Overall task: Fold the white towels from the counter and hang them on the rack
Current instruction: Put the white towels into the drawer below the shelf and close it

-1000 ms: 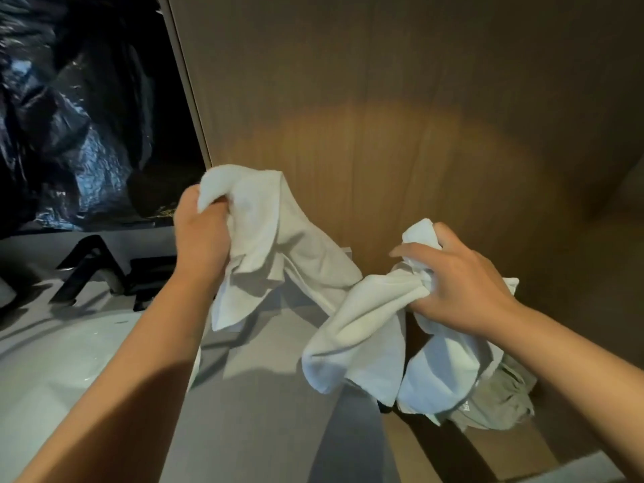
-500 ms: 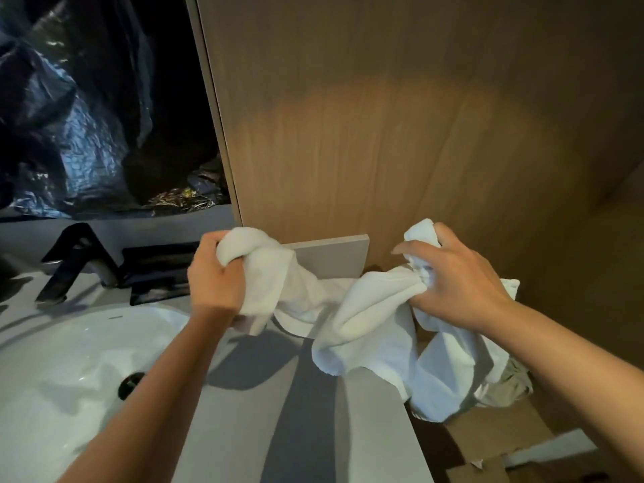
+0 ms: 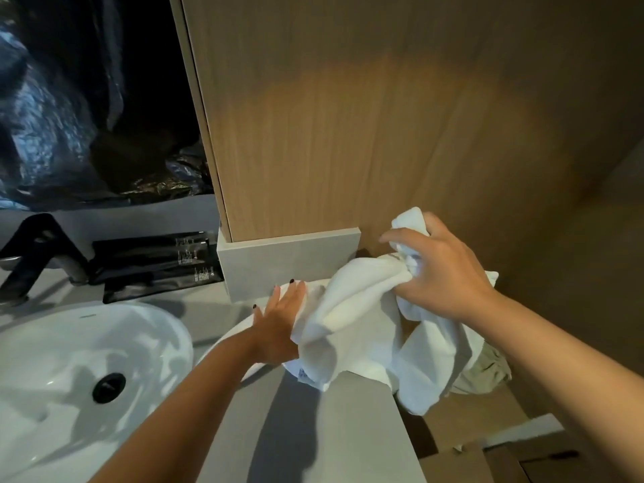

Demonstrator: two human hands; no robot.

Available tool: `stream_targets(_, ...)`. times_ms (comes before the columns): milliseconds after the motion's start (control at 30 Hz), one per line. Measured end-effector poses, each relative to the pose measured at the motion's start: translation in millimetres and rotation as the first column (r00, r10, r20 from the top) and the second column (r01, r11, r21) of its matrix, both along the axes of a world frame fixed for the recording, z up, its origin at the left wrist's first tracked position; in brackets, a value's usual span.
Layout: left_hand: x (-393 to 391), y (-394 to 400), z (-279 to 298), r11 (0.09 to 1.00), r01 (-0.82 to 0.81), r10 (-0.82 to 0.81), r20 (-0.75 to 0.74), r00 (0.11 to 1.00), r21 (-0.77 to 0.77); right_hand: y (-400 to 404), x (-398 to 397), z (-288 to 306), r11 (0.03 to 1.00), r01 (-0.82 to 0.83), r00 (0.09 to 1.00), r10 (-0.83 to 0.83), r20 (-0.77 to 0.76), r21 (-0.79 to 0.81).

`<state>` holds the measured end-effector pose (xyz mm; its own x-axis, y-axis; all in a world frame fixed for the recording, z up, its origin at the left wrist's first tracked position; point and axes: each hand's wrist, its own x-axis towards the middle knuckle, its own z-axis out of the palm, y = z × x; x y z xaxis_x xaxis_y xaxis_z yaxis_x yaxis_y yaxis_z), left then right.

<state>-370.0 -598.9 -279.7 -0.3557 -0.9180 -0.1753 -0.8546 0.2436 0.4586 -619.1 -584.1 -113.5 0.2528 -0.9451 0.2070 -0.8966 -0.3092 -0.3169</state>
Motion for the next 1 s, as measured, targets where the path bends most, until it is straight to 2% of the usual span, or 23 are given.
stream_targets(67, 1, 4, 26, 0.992, 0.081, -0.078, -0.037, 0.996, 0.093, -5, -2, 12, 1.0, 0.008, 0.999, -0.009, 0.041, 0.008)
stream_targets(167, -10, 18, 77, 0.959, 0.228, -0.161, -0.345, 0.925, 0.165, -15, -3, 36, 1.0, 0.002, 0.993, -0.001, 0.117, -0.004)
stream_targets(233, -22, 20, 98, 0.959, 0.193, -0.076, -0.467, 0.881, 0.208, -22, -1, 56, 1.0, -0.001, 0.986, 0.006, 0.166, -0.029)
stream_targets(300, -34, 20, 119, 0.973, 0.067, 0.072, -0.569, 0.819, 0.22, -27, 3, 78, 0.997, -0.014, 0.976, 0.031, 0.214, -0.078)
stream_targets(367, -47, 19, 143, 0.986, -0.012, 0.114, -0.631, 0.768, 0.164, -30, 11, 100, 0.989, -0.031, 0.96, 0.07, 0.27, -0.147)
stream_targets(500, -58, 16, 186, 0.989, -0.148, 0.089, -0.721, 0.687, -0.018, -35, 31, 142, 0.953, -0.027, 0.922, 0.141, 0.362, -0.302)
stream_targets(667, -31, 18, 229, 0.899, -0.367, -0.027, -0.866, 0.5, -0.24, -40, 40, 176, 0.908, -0.075, 0.864, 0.266, 0.428, -0.412)
stream_targets(767, 3, 16, 232, 0.833, -0.482, -0.026, -0.89, 0.456, -0.271, -46, 40, 168, 0.927, -0.14, 0.854, 0.291, 0.431, -0.347)
stream_targets(900, 43, 18, 210, 0.735, -0.608, 0.109, -0.834, 0.541, -0.299, -63, 32, 111, 0.971, -0.163, 0.871, 0.226, 0.436, -0.176)
stream_targets(1000, 51, 25, 192, 0.684, -0.68, 0.216, -0.816, 0.536, -0.265, -69, 33, 53, 0.975, -0.221, 0.884, 0.208, 0.419, -0.017)
